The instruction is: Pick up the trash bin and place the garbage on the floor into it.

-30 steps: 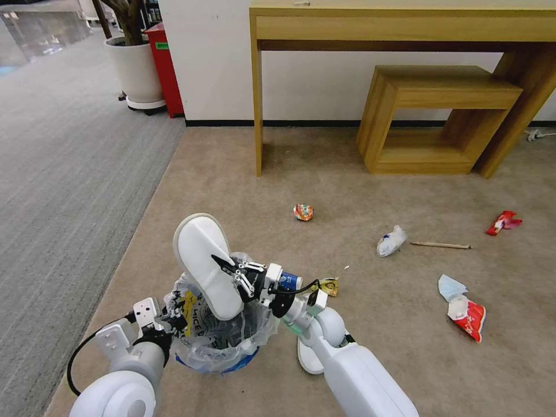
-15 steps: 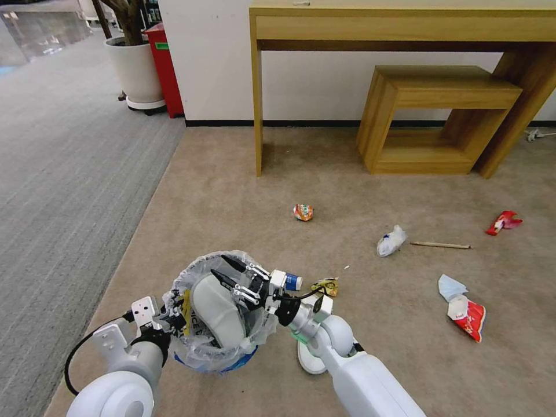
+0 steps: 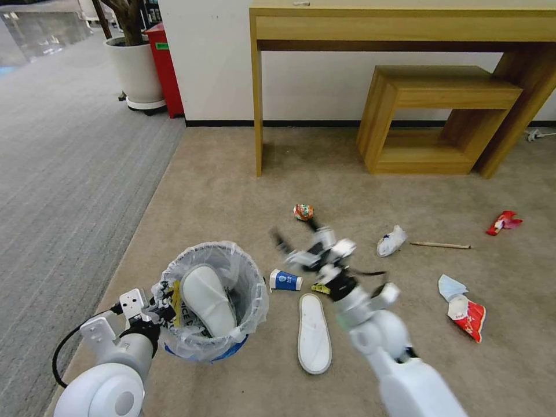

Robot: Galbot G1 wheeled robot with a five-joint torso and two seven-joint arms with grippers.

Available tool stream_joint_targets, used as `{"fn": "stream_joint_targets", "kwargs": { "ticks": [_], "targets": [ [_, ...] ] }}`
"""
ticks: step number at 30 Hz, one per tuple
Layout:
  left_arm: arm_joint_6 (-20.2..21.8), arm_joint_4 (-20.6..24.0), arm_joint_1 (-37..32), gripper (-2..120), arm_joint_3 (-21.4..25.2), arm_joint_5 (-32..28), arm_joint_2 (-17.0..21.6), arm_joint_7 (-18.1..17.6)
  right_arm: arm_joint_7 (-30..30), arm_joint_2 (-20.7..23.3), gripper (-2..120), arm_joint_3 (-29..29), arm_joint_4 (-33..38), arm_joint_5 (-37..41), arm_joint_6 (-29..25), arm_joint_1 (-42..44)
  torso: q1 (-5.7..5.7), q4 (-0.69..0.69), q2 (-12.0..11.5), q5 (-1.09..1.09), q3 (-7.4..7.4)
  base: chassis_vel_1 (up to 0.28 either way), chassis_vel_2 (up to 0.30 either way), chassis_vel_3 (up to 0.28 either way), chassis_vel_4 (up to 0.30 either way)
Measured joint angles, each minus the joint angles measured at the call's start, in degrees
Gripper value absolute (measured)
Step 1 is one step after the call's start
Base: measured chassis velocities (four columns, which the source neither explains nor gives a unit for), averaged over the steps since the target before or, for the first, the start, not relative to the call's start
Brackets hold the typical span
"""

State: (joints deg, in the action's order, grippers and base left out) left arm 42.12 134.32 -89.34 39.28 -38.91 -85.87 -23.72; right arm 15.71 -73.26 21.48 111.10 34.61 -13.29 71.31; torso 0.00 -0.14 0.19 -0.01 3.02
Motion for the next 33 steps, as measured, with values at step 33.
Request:
{"fn": "stream_joint_targets", "kwargs": {
  "ticks": [33],
  "targets": [
    [0.01, -2.34, 0.16, 0, 9.76, -6.29, 5.66, 0.2, -30.27, 0.74, 100, 3.93, 0.46, -4.13, 20.99, 10.31, 0.0, 0.0, 0.0, 0.0, 0.0, 0.0, 0.0, 0.0, 0.0]
  ]
}}
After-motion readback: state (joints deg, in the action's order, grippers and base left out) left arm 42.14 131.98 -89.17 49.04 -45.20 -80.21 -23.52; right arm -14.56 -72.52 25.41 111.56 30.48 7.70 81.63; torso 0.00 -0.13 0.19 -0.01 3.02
